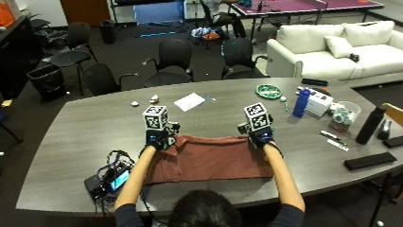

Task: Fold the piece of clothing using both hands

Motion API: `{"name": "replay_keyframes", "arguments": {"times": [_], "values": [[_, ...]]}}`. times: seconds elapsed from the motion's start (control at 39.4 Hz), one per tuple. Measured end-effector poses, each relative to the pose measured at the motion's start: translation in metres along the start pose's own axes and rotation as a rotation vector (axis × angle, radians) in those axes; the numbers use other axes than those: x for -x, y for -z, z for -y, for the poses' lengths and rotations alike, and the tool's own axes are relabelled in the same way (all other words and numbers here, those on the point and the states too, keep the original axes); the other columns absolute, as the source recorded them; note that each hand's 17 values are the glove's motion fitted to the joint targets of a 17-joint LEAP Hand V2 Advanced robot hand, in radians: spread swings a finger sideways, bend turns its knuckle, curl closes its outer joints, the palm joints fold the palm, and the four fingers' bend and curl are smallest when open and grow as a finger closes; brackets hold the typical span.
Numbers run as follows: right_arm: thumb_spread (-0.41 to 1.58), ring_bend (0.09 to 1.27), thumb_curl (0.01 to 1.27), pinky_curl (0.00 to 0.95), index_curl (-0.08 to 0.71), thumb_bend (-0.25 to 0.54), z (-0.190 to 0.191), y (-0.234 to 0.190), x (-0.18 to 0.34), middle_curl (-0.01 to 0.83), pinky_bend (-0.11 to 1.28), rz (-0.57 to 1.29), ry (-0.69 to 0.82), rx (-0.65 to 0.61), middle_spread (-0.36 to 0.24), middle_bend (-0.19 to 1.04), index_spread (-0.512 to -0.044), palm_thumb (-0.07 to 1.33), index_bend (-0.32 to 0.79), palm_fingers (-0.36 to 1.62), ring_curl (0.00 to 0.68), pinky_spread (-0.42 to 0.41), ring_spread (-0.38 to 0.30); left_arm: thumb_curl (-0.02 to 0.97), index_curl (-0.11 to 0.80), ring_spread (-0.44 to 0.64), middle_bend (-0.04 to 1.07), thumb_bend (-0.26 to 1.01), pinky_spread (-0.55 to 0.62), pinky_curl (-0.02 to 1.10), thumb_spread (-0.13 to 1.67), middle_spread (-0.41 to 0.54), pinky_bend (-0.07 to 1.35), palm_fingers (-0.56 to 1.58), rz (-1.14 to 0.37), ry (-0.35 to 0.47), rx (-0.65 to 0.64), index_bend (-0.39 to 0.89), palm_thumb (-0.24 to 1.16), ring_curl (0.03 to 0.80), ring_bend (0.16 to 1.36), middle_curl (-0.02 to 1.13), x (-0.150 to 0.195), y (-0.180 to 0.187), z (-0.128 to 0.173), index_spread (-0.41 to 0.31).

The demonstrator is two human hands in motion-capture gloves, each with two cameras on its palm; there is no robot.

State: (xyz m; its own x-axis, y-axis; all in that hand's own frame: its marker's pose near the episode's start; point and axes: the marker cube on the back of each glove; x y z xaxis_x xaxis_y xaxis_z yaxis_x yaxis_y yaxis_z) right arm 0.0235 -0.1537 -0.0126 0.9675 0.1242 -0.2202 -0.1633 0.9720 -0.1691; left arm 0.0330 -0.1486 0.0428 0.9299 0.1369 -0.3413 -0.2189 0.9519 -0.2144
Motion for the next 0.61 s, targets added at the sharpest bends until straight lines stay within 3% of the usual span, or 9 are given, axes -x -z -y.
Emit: {"name": "replay_keyframes", "arguments": {"times": [0.13,0.23,0.36,0.43,0.56,0.61], "values": [[0.71,0.62,0.61,0.382,0.408,-0.022,0.05,-0.014,0.003,0.516,0.57,0.069,-0.038,0.007,-0.262,0.3,-0.273,1.02,0.15,1.26,0.465,-0.382,-0.269,0.67,0.457,-0.3,0.41,-0.02,-0.28,0.41,0.6,-0.263,0.28,1.13,0.035,0.221,0.052,0.17,0.93,0.41,0.42,0.51,0.016,-0.004,0.028,-0.256],[0.72,0.61,0.61,0.382,0.411,-0.025,0.067,-0.027,0.013,0.52,0.58,0.119,-0.081,0.072,-0.262,0.29,-0.272,1.02,0.15,1.26,0.466,-0.382,-0.269,0.684,0.458,-0.3,0.4,-0.02,-0.27,0.41,0.61,-0.263,0.26,1.12,-0.088,0.26,0.127,0.17,0.93,0.414,0.41,0.52,0.02,-0.031,0.054,-0.256],[0.75,0.61,0.62,0.381,0.416,-0.018,0.103,-0.065,0.028,0.525,0.58,0.182,-0.143,0.085,-0.262,0.3,-0.272,1.03,0.16,1.26,0.463,-0.382,-0.268,0.692,0.455,-0.3,0.39,-0.03,-0.26,0.41,0.64,-0.266,0.24,1.1,-0.117,0.355,0.125,0.16,0.92,0.417,0.39,0.53,0.036,-0.079,0.096,-0.247],[0.78,0.6,0.61,0.38,0.421,-0.012,0.121,-0.079,0.033,0.525,0.57,0.206,-0.179,-0.002,-0.262,0.29,-0.274,1.04,0.17,1.24,0.462,-0.377,-0.264,0.687,0.437,-0.28,0.36,-0.02,-0.25,0.42,0.7,-0.26,0.24,1.01,-0.102,0.404,0.011,0.11,0.91,0.413,0.37,0.52,0.046,-0.094,0.115,-0.231],[0.89,0.53,0.61,0.378,0.403,0.005,0.121,-0.077,0.028,0.499,0.56,0.183,-0.234,-0.107,-0.24,0.2,-0.272,1.07,0.12,1.05,0.446,-0.329,-0.25,0.595,0.431,-0.2,0.29,-0.07,-0.12,0.42,0.93,-0.207,0.16,0.74,-0.058,0.455,-0.193,0.15,0.7,0.434,0.37,0.53,0.057,-0.088,0.117,-0.19],[0.94,0.51,0.6,0.379,0.393,0.002,0.111,-0.075,0.025,0.495,0.56,0.176,-0.252,-0.088,-0.229,0.18,-0.267,1.06,0.11,1.01,0.44,-0.301,-0.242,0.563,0.43,-0.17,0.24,-0.07,-0.08,0.4,0.99,-0.185,0.15,0.72,-0.05,0.41,-0.289,0.16,0.64,0.426,0.37,0.51,0.056,-0.079,0.116,-0.178]]}}
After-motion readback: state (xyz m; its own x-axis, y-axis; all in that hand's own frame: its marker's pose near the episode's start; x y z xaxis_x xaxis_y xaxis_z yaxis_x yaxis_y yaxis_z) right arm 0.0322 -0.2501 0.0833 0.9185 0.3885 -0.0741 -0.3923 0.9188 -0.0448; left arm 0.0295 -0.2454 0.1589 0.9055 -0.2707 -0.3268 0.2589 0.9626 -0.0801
